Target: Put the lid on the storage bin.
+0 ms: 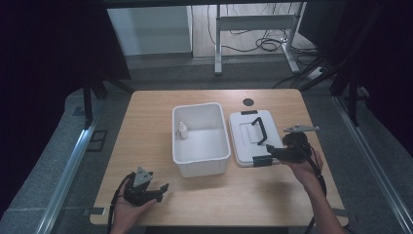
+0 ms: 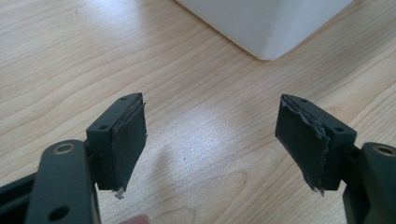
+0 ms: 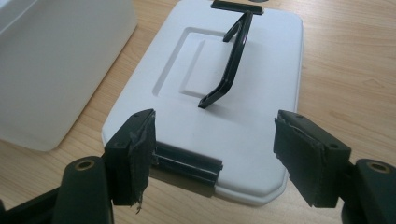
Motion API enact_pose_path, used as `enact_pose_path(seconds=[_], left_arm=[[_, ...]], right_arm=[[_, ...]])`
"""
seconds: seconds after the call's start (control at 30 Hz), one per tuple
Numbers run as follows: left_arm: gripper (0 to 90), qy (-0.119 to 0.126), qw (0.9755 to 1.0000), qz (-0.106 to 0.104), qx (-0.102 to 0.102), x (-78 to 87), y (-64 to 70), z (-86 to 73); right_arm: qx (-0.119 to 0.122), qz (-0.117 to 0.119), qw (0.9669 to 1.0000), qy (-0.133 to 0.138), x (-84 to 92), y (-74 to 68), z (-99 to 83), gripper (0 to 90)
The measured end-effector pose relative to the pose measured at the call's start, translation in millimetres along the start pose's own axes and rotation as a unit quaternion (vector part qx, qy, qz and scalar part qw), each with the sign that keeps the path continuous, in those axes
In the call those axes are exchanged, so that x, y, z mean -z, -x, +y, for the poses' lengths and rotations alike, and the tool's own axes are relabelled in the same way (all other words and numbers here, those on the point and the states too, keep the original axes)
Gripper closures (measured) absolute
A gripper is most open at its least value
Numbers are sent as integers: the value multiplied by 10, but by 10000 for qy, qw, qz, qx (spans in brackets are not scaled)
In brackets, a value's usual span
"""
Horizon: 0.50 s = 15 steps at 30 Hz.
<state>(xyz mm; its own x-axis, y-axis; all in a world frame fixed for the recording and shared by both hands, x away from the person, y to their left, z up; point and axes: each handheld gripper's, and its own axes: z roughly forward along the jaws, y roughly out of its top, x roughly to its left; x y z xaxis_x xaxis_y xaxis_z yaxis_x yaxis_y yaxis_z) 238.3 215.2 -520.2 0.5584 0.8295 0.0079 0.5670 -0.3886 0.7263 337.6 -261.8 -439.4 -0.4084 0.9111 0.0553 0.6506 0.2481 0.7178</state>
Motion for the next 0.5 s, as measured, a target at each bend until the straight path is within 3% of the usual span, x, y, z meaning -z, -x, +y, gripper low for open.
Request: enact_pose_path(seconds=[0.5], left_arm=[[252, 1, 10000, 2, -29, -14, 2, -1]], right_arm=[[103, 15, 9979, -647, -205, 12, 504, 320]])
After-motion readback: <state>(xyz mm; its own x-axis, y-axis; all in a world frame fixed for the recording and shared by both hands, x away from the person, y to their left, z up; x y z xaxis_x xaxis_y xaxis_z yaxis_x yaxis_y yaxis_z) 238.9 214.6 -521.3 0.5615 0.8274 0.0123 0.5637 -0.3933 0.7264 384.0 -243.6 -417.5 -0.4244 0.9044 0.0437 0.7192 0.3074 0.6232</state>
